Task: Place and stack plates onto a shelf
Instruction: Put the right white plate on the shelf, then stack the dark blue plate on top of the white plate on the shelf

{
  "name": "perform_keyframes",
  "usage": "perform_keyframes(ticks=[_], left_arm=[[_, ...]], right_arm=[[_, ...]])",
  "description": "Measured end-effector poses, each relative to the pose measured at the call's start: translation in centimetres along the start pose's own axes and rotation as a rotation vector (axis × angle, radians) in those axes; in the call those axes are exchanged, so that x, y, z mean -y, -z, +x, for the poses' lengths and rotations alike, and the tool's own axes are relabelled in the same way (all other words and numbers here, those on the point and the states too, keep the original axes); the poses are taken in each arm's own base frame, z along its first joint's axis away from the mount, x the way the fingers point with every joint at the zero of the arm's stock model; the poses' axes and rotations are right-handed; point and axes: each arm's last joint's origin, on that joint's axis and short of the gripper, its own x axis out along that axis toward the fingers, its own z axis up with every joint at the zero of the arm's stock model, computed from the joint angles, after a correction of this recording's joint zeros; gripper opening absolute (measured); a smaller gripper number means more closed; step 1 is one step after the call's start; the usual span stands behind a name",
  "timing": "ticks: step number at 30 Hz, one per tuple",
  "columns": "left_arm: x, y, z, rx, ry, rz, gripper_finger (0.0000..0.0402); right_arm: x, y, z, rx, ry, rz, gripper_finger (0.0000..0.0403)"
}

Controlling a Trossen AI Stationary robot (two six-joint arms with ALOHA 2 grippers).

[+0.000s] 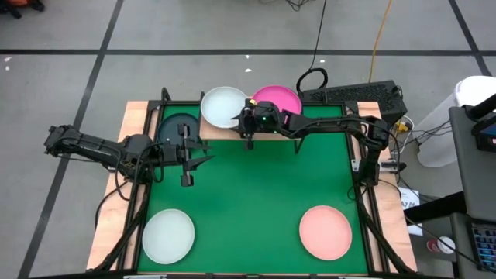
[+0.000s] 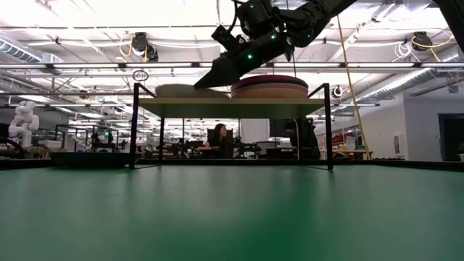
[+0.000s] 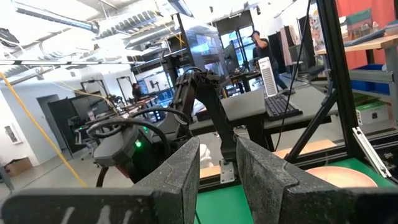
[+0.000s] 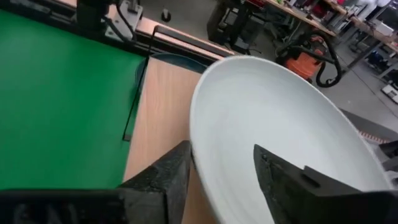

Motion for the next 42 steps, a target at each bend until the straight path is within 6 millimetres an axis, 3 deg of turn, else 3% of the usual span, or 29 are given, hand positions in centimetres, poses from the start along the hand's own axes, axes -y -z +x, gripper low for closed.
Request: perform_keyframes(ticks=[8, 12, 17, 24, 28, 33, 38, 42], left_arm=[[0.0, 0.0, 0.0, 0.0, 0.0, 0.0, 0.0113], [0.0, 0.0, 0.0, 0.0, 0.0, 0.0, 0.0113], [0.0, 0.0, 0.0, 0.0, 0.0, 0.0, 0.0113], [0.0, 0.0, 0.0, 0.0, 0.0, 0.0, 0.0113], [0.0, 0.0, 0.0, 0.0, 0.0, 0.0, 0.0113], [0.0, 0.0, 0.0, 0.0, 0.0, 0.0, 0.0113], [0.0, 0.0, 0.0, 0.0, 0.0, 0.0, 0.0113], [0.0, 0.0, 0.0, 0.0, 0.0, -0.017, 0.0113]], right_arm=[[-0.2, -0.2, 0.0, 0.015, -0.02, 0.016, 0.0199], [-0.5, -1.9, -1.4, 0.079, -0.058, 0.006, 0.0217], [-0.9, -5.8, -5.4, 0.177, -0.068, -0.016, 0.0224], [-2.4, -9.3, -13.5, 0.172, -0.17, -0.015, 0.0223], [-4.0, -8.8, -17.7, 0.197, -0.22, 0.007, 0.0222], [-6.2, -6.3, -22.0, 0.304, -0.266, 0.055, 0.0222], [-8.5, -2.9, -25.0, 0.519, -0.294, 0.128, 0.0222], [-10.2, 0.2, -26.1, 0.663, -0.312, 0.163, 0.0222]])
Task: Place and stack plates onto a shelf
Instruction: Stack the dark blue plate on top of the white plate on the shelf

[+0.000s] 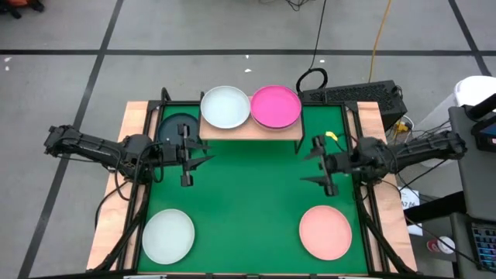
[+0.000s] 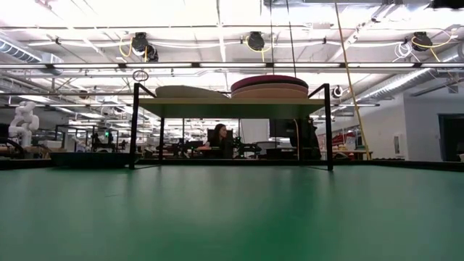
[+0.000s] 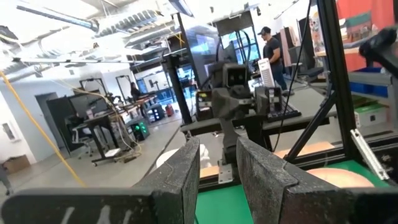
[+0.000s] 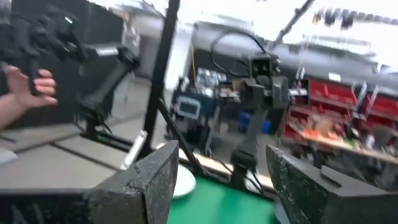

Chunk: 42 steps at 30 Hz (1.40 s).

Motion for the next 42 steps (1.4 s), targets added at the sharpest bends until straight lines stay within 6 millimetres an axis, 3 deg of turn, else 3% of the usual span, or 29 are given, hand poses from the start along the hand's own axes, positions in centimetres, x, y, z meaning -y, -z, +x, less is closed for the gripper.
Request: perform_keyframes(ticks=[8, 18, 36, 42], left_arm=[[-0.1, -0.1, 0.0, 0.015, -0.005, -0.035, 0.0113], [-0.2, -0.6, 0.0, 0.059, -0.015, -0.158, 0.0113], [-0.2, -0.6, 0.0, 0.062, -0.015, -0.187, 0.0113], [-0.6, -0.6, 0.0, 0.05, -0.104, -0.213, 0.0113]], right_arm=[[-1.4, 2.9, -2.1, 0.067, 0.072, -0.008, 0.0222], [-1.4, 2.9, -2.2, 0.064, 0.087, -0.016, 0.0222], [-1.4, 2.9, -2.2, 0.067, 0.088, -0.005, 0.0222], [-1.4, 2.9, -2.2, 0.066, 0.087, 0.009, 0.0222]])
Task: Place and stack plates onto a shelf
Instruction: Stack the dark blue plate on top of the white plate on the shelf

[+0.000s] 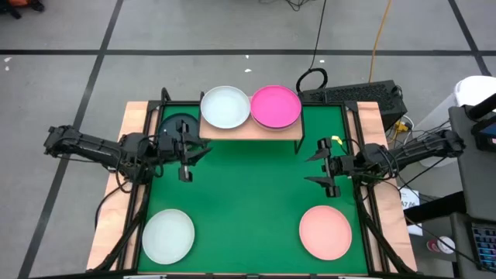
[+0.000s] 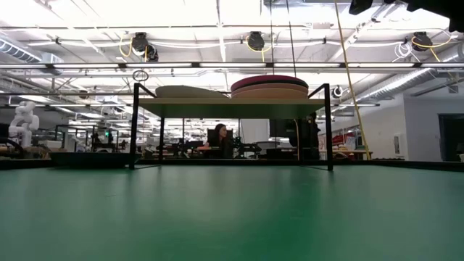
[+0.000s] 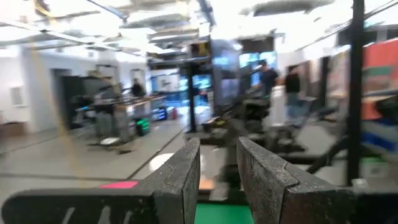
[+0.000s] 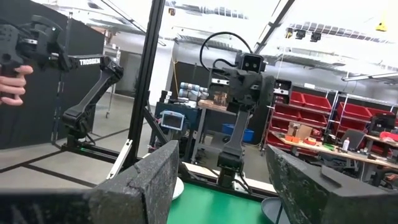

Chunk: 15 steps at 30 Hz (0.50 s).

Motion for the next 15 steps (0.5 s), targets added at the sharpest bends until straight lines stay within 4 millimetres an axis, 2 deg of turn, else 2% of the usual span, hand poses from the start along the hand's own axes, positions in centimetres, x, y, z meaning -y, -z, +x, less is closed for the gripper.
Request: perform_keyframes(ticks=[3, 6, 11, 15], left_arm=[[-0.3, 0.3, 0.0, -0.071, -0.11, 0.031, 0.0113], [-0.6, 0.8, 0.0, -0.226, -0.216, 0.104, 0.0113], [-0.9, 1.6, -0.7, -0.483, -0.256, 0.213, 0.0113], [-1.1, 2.7, -1.6, -0.64, -0.294, 0.19, 0.0113]], right_arm=[[0.0, 0.0, 0.0, -0.001, 0.0, 0.0, 0.0222], [0.0, 0.0, 0.0, -0.001, 0.0, 0.0, 0.0222], [0.0, 0.1, 0.0, -0.009, 0.0, 0.0, 0.0222], [0.0, 0.2, 0.0, -0.019, 0.0, 0.0, 0.0222]])
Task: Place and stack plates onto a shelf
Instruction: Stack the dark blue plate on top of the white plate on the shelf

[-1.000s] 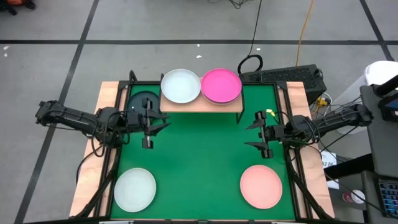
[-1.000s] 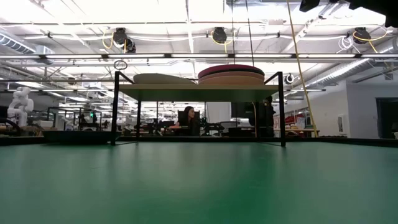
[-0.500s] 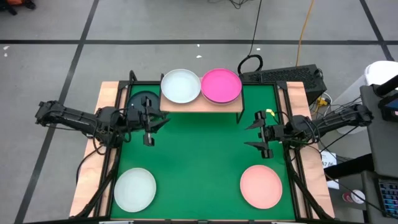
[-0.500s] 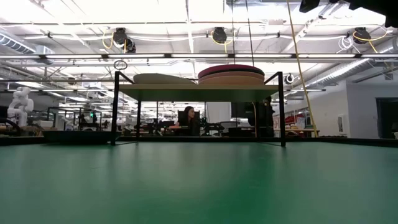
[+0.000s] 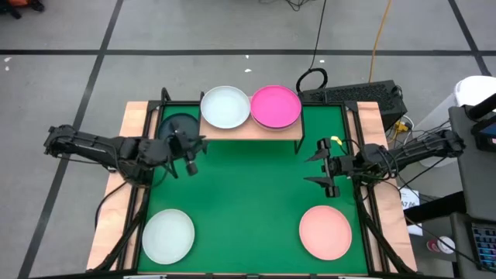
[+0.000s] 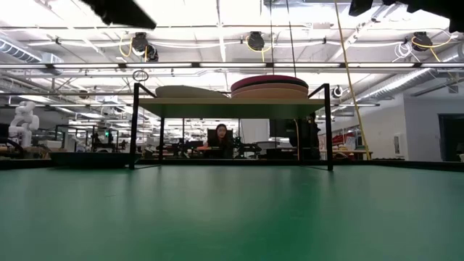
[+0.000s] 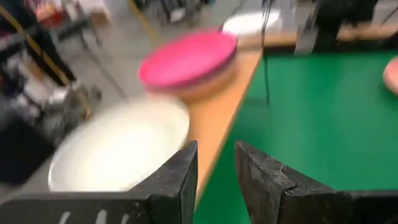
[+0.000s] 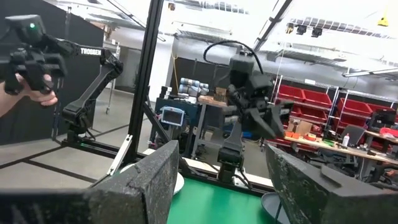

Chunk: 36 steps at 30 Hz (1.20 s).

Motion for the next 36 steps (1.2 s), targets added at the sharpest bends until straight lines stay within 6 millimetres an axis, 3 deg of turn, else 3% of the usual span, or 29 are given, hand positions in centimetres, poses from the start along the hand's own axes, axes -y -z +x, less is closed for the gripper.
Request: perform_keyframes(ticks=[8, 15, 27, 36], left_arm=[[-0.4, 4.3, -0.4, -0.388, -0.073, -0.073, 0.0113], [-0.9, 6.5, -0.8, -0.606, -0.209, -0.153, 0.0113], [-0.4, 11.0, 3.6, -0.975, -0.273, -0.109, 0.0113], [-1.0, 12.0, 6.4, -1.023, -0.266, -0.116, 0.0113]], right_arm=[[0.0, 0.0, 0.0, 0.0, 0.0, 0.011, 0.0222], [0.1, 0.0, 0.0, -0.002, 0.025, 0.009, 0.0222], [0.1, 0.0, 0.0, -0.003, 0.029, 0.003, 0.0222], [0.1, 0.0, 0.0, -0.006, 0.026, 0.0, 0.0222]])
